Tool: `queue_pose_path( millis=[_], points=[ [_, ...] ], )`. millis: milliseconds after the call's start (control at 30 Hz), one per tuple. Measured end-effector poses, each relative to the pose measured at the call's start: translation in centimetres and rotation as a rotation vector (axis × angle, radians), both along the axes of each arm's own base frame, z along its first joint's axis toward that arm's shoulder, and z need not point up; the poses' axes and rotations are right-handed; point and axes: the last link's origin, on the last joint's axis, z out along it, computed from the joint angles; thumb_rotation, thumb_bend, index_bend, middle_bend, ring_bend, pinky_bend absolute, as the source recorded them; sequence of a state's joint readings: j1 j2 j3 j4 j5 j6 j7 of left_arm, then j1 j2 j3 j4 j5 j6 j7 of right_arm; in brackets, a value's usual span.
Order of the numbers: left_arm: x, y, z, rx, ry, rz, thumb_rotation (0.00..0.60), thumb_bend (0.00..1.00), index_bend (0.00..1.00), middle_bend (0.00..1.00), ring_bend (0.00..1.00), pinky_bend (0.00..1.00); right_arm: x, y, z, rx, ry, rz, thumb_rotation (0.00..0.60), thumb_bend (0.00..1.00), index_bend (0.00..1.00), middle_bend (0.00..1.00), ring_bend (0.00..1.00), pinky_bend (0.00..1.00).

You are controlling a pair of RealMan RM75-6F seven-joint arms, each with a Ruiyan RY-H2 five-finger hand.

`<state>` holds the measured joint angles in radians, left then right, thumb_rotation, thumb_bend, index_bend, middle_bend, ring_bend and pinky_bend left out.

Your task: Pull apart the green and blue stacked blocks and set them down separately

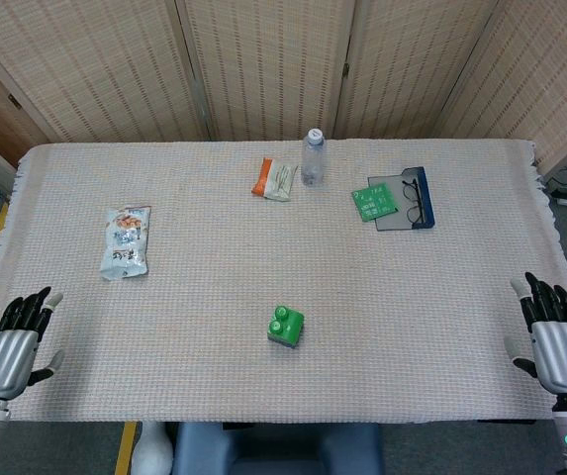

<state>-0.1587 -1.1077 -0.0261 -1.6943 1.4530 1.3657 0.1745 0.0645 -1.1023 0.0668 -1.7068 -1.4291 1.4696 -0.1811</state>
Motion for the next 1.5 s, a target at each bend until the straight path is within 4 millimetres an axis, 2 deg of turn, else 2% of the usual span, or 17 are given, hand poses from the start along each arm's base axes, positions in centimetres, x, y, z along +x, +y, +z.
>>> queue_pose_path(
  millis=[267, 567, 833, 933, 1067, 1400, 1500],
  points=[
    [0.7, 0.1, -0.4, 0.005, 0.003, -0.060, 0.600, 0.38, 0.02, 0.01, 0.00, 0.00, 0.0, 0.2, -0.2, 0.003, 0.005, 0.030, 0.600, 0.41, 0.00, 0.00, 0.00, 0.00],
    [2.2, 0.4, -2.3, -0.103, -0.087, -0.223, 0.600, 0.38, 0.05, 0.08, 0.00, 0.00, 0.4, 1.5, 0.1, -0.015, 0.011, 0.059, 0.600, 0.41, 0.00, 0.00, 0.00, 0.00],
    [5.9, 2.8, -5.0, -0.322, -0.214, -0.387, 0.600, 0.37, 0.07, 0.12, 0.00, 0.00, 0.4, 1.7, 0.5, -0.005, -0.034, 0.074, 0.600, 0.41, 0.00, 0.00, 0.00, 0.00],
    [7.5, 4.1, -6.3, -0.401, -0.245, -0.446, 0.600, 0.33, 0.04, 0.12, 0.00, 0.00, 0.6, 1.6, 0.4, 0.014, -0.058, 0.098, 0.600, 0.41, 0.00, 0.00, 0.00, 0.00],
    [8.8, 5.4, -8.3, -0.446, -0.232, -0.452, 0.600, 0.26, 0.00, 0.12, 0.00, 0.00, 0.7, 1.1, 0.2, 0.028, -0.066, 0.113, 0.600, 0.41, 0.00, 0.00, 0.00, 0.00],
    [13.2, 8.1, -13.3, -0.525, -0.362, -0.432, 0.600, 0.25, 0.00, 0.13, 0.00, 0.00, 0.6, 0.7, 0.4, 0.028, -0.094, 0.113, 0.600, 0.41, 0.00, 0.00, 0.00, 0.00],
    [13.9, 8.8, -13.9, -0.522, -0.345, -0.438, 0.600, 0.25, 0.00, 0.13, 0.00, 0.00, 0.5, 0.7, 0.4, 0.034, -0.102, 0.108, 0.600, 0.41, 0.00, 0.00, 0.00, 0.00]
  ],
)
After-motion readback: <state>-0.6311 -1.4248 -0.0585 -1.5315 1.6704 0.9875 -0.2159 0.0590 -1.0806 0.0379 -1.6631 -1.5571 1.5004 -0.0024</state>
